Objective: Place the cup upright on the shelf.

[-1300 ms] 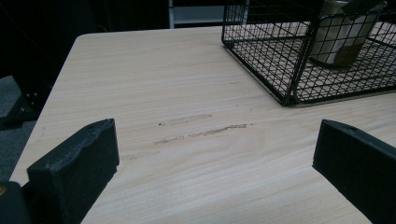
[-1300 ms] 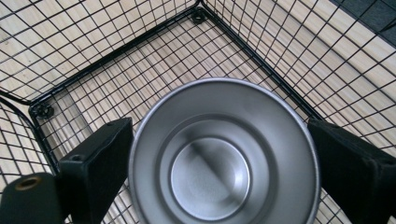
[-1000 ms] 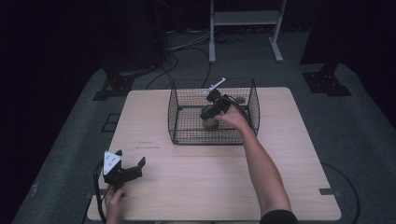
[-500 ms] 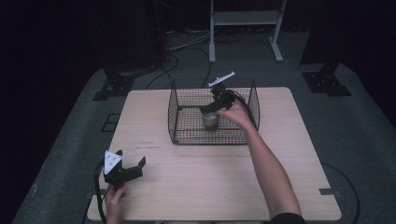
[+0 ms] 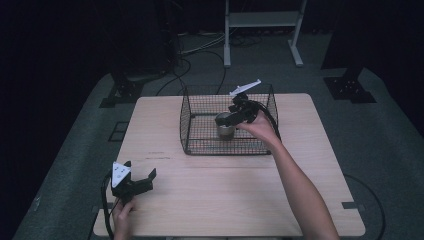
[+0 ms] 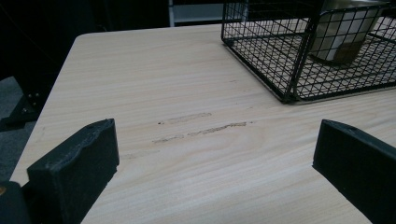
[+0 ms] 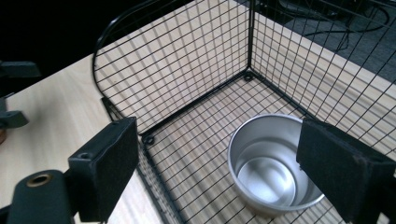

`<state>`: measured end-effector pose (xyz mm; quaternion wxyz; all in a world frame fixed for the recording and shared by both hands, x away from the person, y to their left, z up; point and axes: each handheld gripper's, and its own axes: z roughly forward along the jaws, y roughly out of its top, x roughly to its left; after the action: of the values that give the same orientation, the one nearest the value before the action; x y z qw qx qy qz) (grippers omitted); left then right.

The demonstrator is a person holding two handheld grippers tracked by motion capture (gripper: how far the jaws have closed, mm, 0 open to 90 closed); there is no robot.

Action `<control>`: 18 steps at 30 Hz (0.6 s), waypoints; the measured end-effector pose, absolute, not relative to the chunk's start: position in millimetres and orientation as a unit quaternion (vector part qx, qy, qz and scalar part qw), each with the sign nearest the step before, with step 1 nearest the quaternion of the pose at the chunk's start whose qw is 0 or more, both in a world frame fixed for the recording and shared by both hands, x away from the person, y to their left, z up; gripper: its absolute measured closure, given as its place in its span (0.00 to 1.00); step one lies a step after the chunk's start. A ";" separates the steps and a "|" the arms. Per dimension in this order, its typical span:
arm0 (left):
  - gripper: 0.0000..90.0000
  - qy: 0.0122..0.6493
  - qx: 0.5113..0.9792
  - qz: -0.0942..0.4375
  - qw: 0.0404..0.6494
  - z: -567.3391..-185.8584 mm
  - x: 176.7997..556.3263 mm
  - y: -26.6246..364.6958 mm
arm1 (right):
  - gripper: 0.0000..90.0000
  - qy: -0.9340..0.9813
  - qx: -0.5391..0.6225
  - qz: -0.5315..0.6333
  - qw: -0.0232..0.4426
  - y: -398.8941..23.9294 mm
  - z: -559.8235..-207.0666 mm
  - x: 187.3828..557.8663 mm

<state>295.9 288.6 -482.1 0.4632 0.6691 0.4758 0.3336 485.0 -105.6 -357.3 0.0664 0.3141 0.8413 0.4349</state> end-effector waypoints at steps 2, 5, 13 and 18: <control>0.00 0.476 0.669 0.334 0.463 -482.2 295.9 288.5 | 0.14 0.840 0.315 0.438 0.063 -109.6 -356.3 481.0; 0.00 0.475 0.670 0.334 0.462 -482.3 296.2 288.3 | 0.14 0.835 0.315 0.449 0.054 -118.8 -354.6 474.5; 0.00 0.474 0.671 0.335 0.460 -482.4 296.2 287.7 | 0.14 0.829 0.313 0.460 0.051 -133.9 -351.2 460.4; 0.00 0.474 0.672 0.335 0.460 -482.4 296.3 287.6 | 0.14 0.828 0.311 0.463 0.047 -140.4 -350.4 452.0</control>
<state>296.3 287.6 -482.4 0.4603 0.6716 0.4738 0.3355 452.0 -140.4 -350.4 0.0474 0.3114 0.8282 0.4635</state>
